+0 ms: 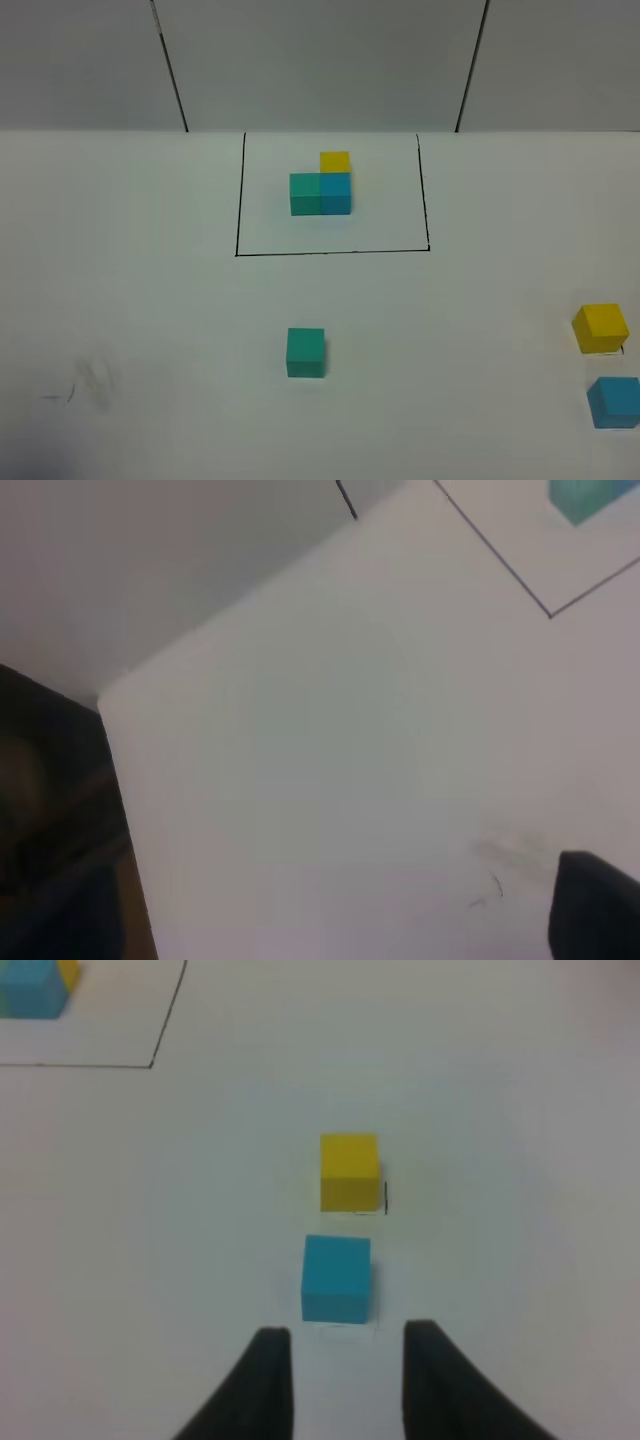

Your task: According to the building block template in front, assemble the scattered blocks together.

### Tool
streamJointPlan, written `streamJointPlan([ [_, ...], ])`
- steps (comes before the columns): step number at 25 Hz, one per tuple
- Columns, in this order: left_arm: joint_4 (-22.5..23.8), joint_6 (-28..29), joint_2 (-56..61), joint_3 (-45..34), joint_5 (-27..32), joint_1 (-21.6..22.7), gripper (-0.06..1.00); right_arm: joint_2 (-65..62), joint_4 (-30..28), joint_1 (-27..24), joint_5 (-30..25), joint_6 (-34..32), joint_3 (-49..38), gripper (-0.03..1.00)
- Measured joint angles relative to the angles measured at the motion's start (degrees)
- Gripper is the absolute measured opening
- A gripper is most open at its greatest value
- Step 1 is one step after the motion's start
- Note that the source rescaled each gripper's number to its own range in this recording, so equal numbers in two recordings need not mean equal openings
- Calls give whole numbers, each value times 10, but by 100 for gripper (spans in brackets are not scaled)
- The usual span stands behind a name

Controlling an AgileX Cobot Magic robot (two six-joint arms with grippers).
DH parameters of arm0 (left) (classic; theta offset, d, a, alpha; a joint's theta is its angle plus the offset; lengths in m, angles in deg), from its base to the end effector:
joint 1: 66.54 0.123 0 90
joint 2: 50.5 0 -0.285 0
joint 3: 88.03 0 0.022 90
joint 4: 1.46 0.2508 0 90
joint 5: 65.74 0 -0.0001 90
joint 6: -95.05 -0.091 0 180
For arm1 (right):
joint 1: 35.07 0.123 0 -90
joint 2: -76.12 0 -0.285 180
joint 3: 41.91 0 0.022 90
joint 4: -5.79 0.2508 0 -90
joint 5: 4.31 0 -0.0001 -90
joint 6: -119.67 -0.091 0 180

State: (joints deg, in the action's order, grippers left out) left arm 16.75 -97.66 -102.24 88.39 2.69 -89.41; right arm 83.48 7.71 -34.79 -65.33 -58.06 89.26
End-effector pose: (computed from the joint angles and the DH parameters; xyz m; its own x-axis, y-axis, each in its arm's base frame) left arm 0.0936 -0.0108 0.4604 -0.4200 0.5256 -0.7398 0.3052 0.8495 0.4303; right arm -0.0057 0.0026 0.2757 -0.4562 -0.0256 -0.8895 -0.0416 0.9991 -0.0074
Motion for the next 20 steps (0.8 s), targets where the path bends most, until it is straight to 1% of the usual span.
streamJointPlan([
  [2,-22,11,82,-21,0,0,84,0,0,0,0,0,0,4],
  [6,-94,20,216,-66,0,0,80,0,0,0,0,0,0,4],
  [9,-120,34,288,-113,0,9,75,0,0,0,0,0,0,4],
  [12,-135,61,340,-169,1,33,71,0,0,0,0,0,0,4],
  [16,-175,73,383,-251,0,78,70,0,0,0,0,0,0,4],
  [18,-182,87,397,-289,-11,101,70,0,0,0,0,0,0,4],
  [20,-182,117,408,-324,-25,121,70,0,0,0,0,0,0,4],
])
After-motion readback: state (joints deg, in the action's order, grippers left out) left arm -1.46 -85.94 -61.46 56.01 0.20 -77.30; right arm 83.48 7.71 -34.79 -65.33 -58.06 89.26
